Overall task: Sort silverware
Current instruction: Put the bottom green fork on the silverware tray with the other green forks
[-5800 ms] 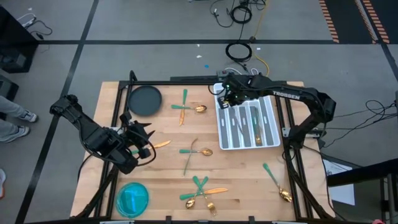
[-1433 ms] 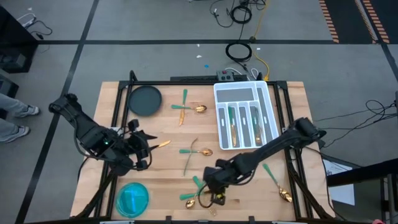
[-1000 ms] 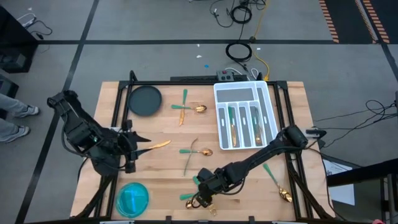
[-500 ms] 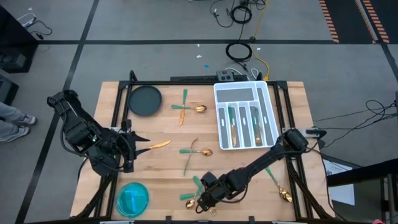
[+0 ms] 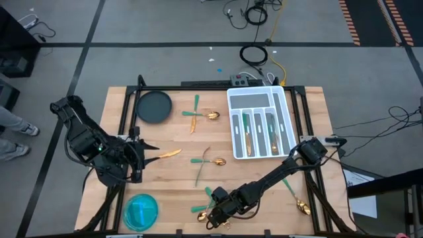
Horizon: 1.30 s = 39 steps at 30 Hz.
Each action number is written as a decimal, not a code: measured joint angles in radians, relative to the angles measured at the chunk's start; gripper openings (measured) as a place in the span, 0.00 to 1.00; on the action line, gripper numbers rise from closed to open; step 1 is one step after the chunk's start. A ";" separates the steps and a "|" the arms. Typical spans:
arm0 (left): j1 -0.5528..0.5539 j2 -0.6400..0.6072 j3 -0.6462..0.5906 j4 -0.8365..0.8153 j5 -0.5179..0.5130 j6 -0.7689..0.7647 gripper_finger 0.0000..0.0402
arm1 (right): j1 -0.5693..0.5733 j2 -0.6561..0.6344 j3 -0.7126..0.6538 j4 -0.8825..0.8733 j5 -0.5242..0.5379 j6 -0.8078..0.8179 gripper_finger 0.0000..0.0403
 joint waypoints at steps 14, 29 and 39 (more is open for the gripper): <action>0.000 0.000 0.000 -0.045 -0.037 -0.005 0.37 | 0.004 0.011 -0.001 -0.141 -0.036 0.051 0.06; 0.000 0.000 0.000 -0.048 -0.051 0.000 0.37 | 0.011 0.014 0.183 -0.332 0.016 -0.033 0.00; 0.000 0.000 0.000 -0.048 -0.066 0.000 0.37 | 0.002 -0.026 0.381 -0.780 0.179 0.010 0.00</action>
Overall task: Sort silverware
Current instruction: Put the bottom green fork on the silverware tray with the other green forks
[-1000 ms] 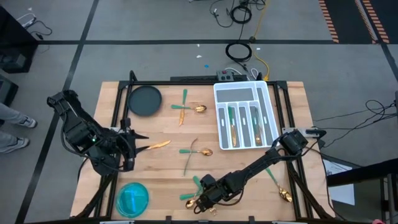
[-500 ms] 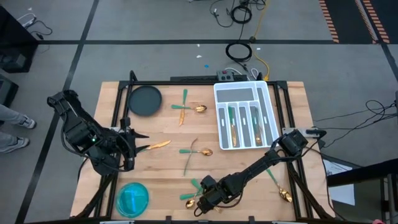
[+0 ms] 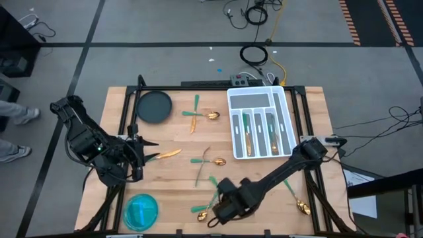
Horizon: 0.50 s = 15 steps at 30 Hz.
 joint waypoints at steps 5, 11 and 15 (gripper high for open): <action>0.000 0.000 0.000 0.004 -0.009 -0.007 0.37 | -0.031 -0.102 -0.003 -0.196 0.092 -0.015 0.00; 0.000 0.000 0.000 0.010 -0.029 -0.008 0.37 | -0.072 -0.326 -0.146 -0.342 0.174 0.007 0.00; 0.000 0.000 0.000 0.010 -0.031 -0.008 0.37 | -0.079 -0.571 -0.358 -0.300 0.247 0.103 0.00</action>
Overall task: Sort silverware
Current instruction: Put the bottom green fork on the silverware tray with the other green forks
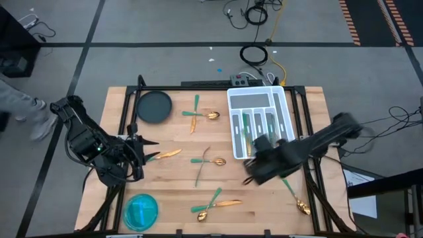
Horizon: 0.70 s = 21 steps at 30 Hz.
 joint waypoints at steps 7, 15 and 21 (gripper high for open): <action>0.000 0.000 0.000 0.000 -0.014 -0.002 0.37 | 0.000 -0.458 -0.483 0.361 0.166 0.103 0.00; 0.018 0.000 0.000 0.049 -0.041 -0.003 0.37 | 0.000 -0.927 -0.956 0.732 0.263 0.088 0.00; 0.068 0.000 0.000 0.100 -0.045 -0.002 0.37 | 0.000 -1.282 -1.105 0.728 0.272 0.031 0.00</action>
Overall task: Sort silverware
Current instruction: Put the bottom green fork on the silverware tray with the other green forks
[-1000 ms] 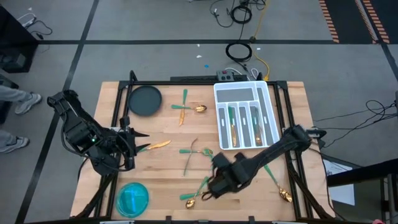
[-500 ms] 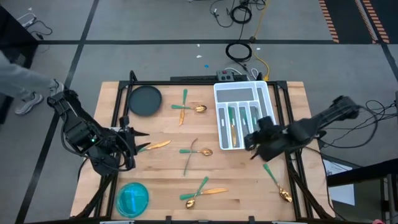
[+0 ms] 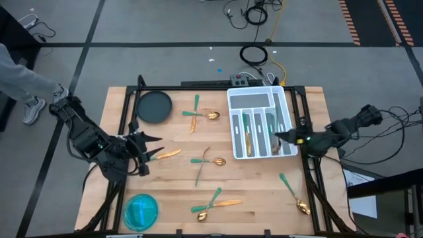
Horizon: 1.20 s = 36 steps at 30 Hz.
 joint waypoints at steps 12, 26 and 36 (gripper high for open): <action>0.111 0.000 -0.001 0.065 0.000 0.003 0.37 | 0.000 -0.311 0.010 -0.294 0.010 -0.042 0.00; 0.184 -0.001 -0.001 0.093 -0.002 0.010 0.37 | -0.009 -0.278 -0.079 -0.230 0.069 0.040 0.00; 0.219 -0.001 -0.001 0.094 -0.003 0.010 0.37 | -0.011 -0.268 -0.193 -0.228 0.043 0.152 0.00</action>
